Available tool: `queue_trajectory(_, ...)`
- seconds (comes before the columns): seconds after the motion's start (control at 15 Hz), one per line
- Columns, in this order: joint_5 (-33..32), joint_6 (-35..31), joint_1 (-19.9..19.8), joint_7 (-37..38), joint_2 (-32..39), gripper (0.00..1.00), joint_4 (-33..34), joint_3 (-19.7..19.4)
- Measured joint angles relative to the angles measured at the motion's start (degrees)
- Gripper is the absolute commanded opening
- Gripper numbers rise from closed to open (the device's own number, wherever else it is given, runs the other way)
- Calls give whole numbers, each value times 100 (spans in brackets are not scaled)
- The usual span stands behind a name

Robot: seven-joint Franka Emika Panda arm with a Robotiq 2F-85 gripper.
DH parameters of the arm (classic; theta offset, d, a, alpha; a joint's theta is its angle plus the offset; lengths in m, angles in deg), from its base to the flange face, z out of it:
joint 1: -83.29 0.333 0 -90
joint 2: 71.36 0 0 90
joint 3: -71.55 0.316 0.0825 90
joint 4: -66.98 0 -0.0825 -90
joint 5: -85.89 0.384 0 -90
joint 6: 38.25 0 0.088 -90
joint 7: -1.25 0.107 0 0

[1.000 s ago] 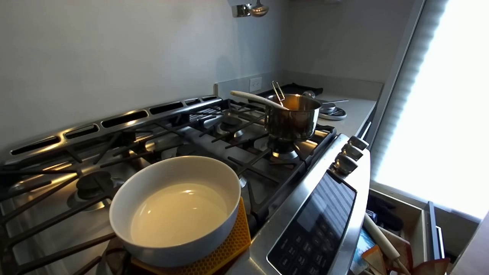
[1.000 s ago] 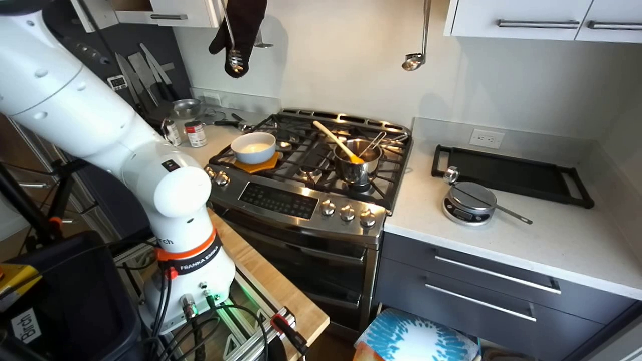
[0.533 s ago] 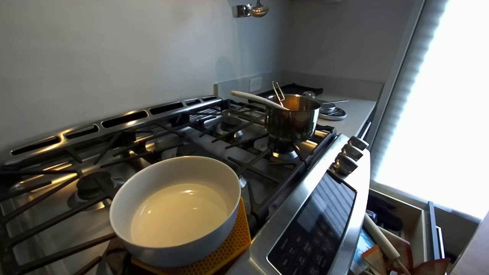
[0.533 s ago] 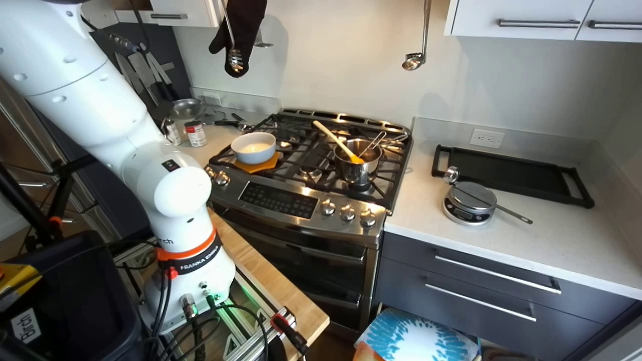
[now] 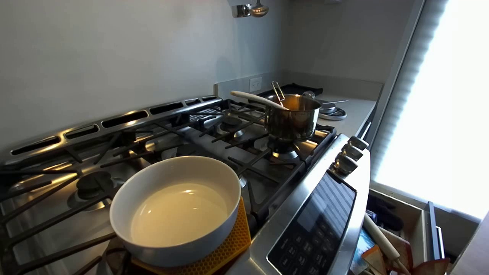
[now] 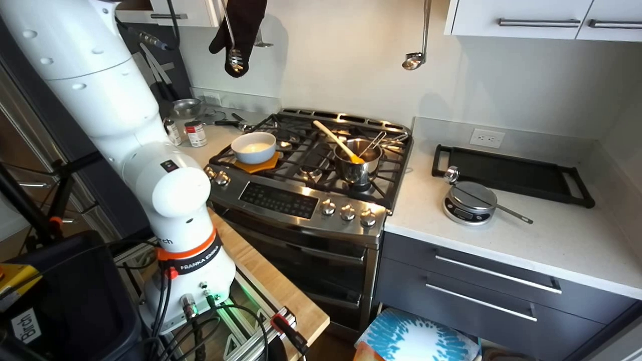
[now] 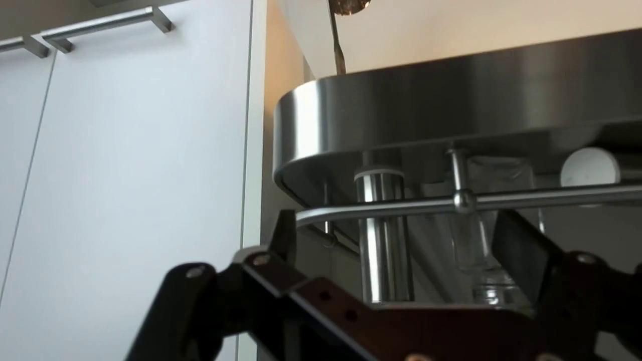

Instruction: Put a silver cylinder on the kitchen scale

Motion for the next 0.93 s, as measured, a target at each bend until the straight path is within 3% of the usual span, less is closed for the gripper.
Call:
queue_trajectory(0.4, 597, 232, -546, -270, 867, 100, 1099, 65)
queue_trajectory(0.93, 1632, 755, -1463, -676, 1662, 96, 2231, 585)
